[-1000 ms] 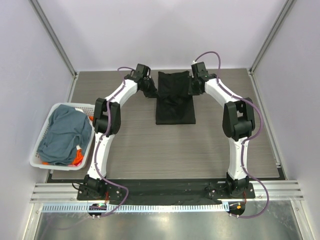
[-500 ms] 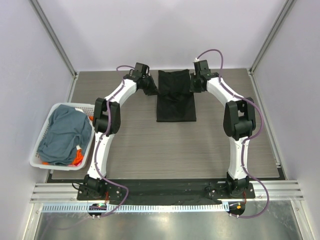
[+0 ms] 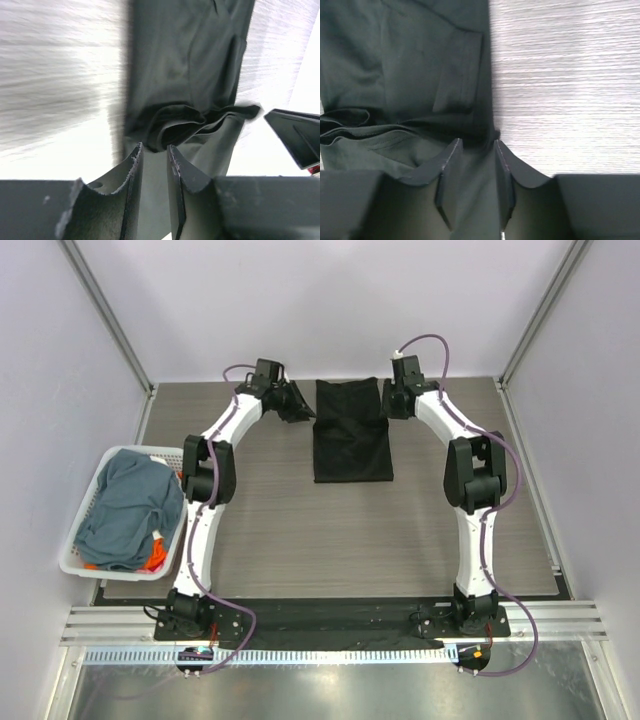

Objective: Fold and stack the t-shirts
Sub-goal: Fold the tshirt

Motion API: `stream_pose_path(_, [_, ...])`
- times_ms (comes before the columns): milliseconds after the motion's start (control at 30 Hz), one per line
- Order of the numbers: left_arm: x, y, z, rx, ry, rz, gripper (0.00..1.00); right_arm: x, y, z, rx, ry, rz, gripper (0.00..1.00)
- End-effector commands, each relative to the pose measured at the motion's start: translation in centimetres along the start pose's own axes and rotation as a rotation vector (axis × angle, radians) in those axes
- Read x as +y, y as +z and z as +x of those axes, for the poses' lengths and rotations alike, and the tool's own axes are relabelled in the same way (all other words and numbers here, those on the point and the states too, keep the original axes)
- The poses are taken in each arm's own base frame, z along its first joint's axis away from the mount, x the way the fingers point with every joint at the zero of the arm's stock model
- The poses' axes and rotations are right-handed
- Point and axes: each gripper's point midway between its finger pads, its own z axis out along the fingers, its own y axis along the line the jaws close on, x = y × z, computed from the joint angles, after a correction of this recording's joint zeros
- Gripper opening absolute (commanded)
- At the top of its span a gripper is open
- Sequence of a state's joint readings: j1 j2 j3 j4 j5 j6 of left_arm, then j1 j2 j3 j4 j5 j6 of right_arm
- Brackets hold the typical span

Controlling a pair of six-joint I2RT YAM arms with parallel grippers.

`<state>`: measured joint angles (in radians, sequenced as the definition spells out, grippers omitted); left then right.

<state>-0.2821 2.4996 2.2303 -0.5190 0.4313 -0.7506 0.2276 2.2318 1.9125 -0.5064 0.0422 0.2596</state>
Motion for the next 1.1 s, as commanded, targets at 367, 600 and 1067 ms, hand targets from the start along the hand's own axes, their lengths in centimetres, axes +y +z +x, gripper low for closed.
stream_pose_path(367, [-3.4, -1.6, 2.3, 0.05, 0.136, 0.087, 0.27, 2.1, -2.1, -0.4, -0.004, 0.016, -0.121, 0.19])
stream_pose_path(600, [-3.6, 0.8, 2.9, 0.073, 0.134, 0.108, 0.26, 2.4, 0.8, -0.7, 0.001, 0.013, -0.129, 0.18])
stream_pose_path(1067, [-5.8, 2.4, -5.1, -0.191, 0.097, 0.214, 0.31, 3.0, 3.7, -5.5, -0.12, 0.055, -0.109, 0.18])
